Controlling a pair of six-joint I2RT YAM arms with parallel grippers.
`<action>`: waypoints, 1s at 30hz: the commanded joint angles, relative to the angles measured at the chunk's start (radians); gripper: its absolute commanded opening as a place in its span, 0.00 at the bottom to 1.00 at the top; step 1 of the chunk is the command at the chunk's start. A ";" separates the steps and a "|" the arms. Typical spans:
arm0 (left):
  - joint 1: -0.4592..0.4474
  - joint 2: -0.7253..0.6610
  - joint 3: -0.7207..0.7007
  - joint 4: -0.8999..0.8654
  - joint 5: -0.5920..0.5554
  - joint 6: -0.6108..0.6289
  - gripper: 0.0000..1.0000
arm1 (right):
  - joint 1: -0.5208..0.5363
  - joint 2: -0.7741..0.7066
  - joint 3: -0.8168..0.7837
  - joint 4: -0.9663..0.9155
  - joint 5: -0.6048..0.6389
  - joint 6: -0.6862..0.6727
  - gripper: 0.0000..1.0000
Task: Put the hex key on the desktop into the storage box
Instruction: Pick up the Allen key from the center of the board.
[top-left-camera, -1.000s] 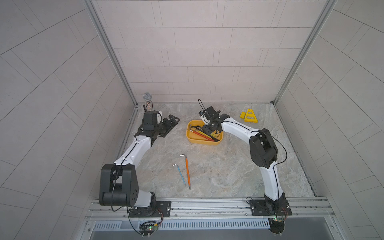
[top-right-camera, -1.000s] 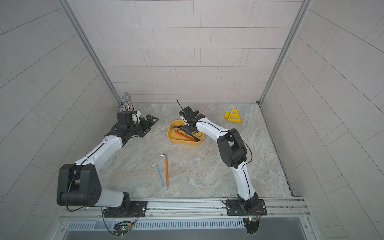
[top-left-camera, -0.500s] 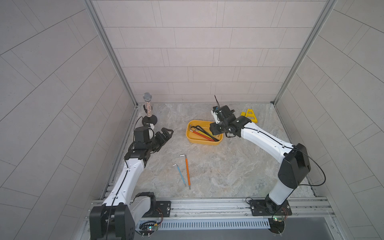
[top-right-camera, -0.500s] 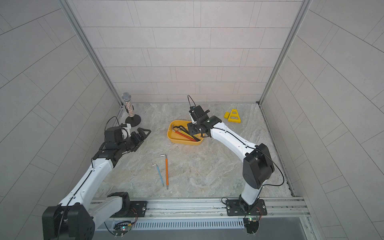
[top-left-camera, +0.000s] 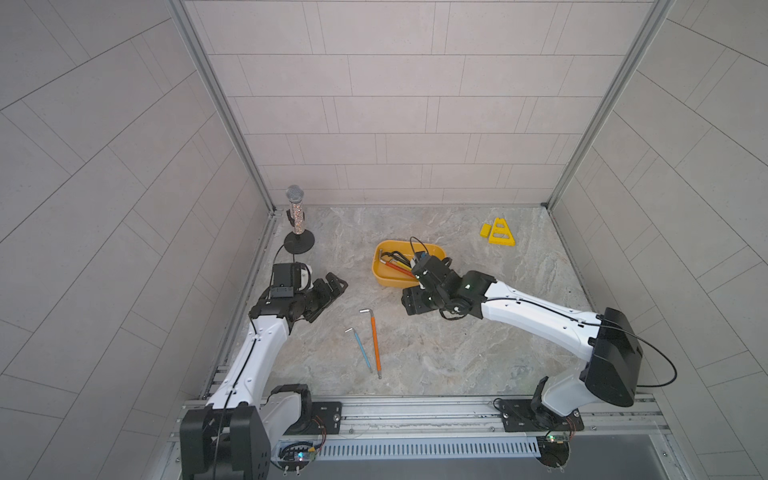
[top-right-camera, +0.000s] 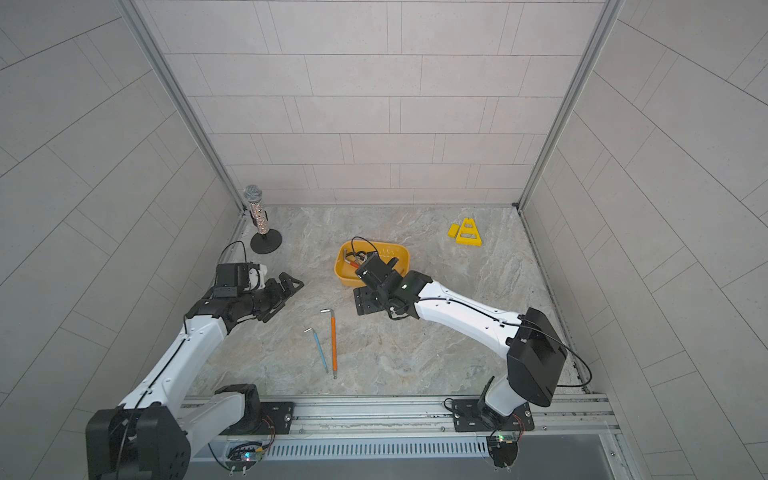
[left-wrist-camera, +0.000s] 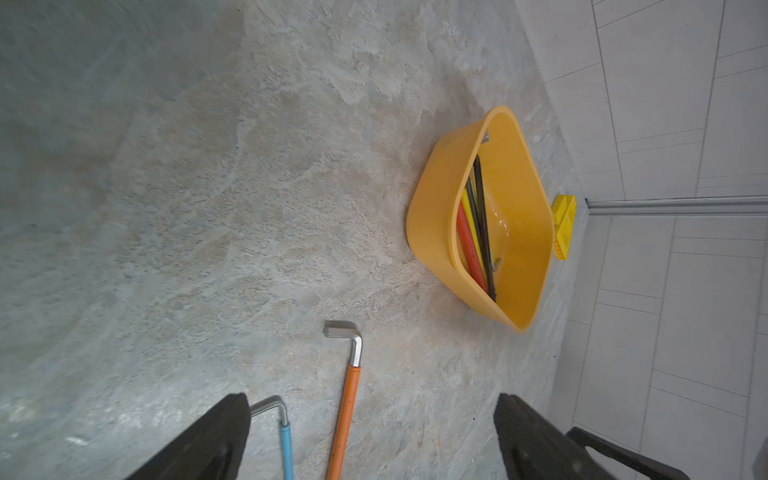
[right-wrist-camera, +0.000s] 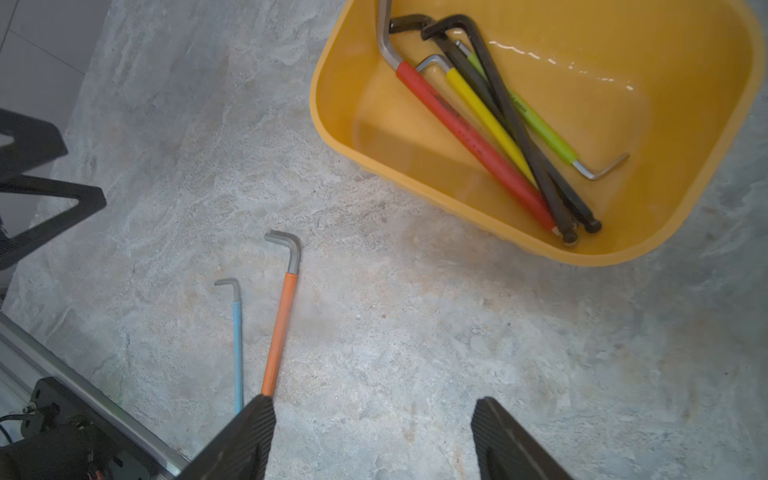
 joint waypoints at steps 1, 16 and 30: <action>0.004 -0.052 0.033 -0.084 -0.127 0.040 1.00 | 0.062 0.067 0.009 0.010 0.088 0.093 0.75; 0.004 -0.188 0.074 -0.252 -0.383 0.048 1.00 | 0.202 0.399 0.194 0.051 0.121 0.174 0.60; 0.003 -0.185 0.041 -0.193 -0.333 0.034 1.00 | 0.222 0.519 0.192 0.085 0.077 0.168 0.56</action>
